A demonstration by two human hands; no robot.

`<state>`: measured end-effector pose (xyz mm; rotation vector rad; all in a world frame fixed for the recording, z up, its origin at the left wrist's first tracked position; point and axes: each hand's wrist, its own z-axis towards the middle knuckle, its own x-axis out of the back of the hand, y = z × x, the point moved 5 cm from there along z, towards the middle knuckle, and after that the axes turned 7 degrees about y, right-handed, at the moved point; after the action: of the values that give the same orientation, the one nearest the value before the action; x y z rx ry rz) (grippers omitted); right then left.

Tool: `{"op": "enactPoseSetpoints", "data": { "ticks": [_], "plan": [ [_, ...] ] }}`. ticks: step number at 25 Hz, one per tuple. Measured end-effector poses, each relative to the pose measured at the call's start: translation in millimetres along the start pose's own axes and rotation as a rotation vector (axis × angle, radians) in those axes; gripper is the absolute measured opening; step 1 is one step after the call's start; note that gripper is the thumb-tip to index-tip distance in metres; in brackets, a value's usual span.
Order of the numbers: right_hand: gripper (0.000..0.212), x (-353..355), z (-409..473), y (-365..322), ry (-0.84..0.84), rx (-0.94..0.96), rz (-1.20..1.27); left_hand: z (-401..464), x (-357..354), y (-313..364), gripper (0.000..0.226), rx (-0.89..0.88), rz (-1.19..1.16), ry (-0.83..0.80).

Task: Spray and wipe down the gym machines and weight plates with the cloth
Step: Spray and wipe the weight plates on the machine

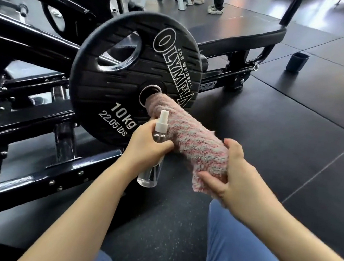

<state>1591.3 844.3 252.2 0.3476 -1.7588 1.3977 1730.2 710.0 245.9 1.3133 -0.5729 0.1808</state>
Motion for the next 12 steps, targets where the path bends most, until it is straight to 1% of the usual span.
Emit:
{"op": "enactPoseSetpoints", "data": {
  "ticks": [1, 2, 3, 4, 5, 7, 8, 10, 11, 12],
  "plan": [
    [0.076, 0.9, -3.2, -1.7, 0.043, 0.067, -0.052, 1.8, 1.8, 2.4, 0.015, -0.008, 0.023, 0.012],
    [0.085, 1.4, -2.9, -0.4, 0.029, 0.133, -0.032, 3.6, 4.6, 4.9, 0.015, -0.015, 0.037, 0.031],
    [0.089, 3.5, 0.5, 2.3, -0.04, 0.175, -0.018, 5.8, 8.2, 8.0, 0.018, -0.024, 0.049, 0.058],
    [0.088, 6.8, 6.8, 6.6, -0.129, 0.205, -0.024, 8.1, 11.9, 12.7, 0.022, -0.05, 0.055, 0.095],
    [0.082, 12.0, 13.9, 11.7, -0.213, 0.234, -0.063, 10.3, 15.6, 17.6, 0.029, -0.091, 0.058, 0.128],
    [0.069, 25.5, 25.8, 14.1, -0.298, 0.323, -0.156, 14.7, 17.3, 25.1, 0.038, -0.156, 0.069, 0.137],
    [0.063, 30.7, 29.3, 11.9, -0.314, 0.379, -0.205, 16.3, 15.5, 26.5, 0.039, -0.156, 0.089, 0.107],
    [0.047, 32.9, 30.3, 8.7, -0.33, 0.404, -0.202, 17.2, 7.6, 24.6, 0.043, -0.145, 0.166, 0.016],
    [0.04, 29.4, 29.3, 8.2, -0.312, 0.394, -0.157, 17.6, 3.0, 22.1, 0.051, -0.148, 0.208, -0.02],
    [0.042, 22.3, 28.6, 9.9, -0.262, 0.383, -0.099, 18.9, 0.0, 19.1, 0.061, -0.151, 0.238, -0.039]
  ]
}}
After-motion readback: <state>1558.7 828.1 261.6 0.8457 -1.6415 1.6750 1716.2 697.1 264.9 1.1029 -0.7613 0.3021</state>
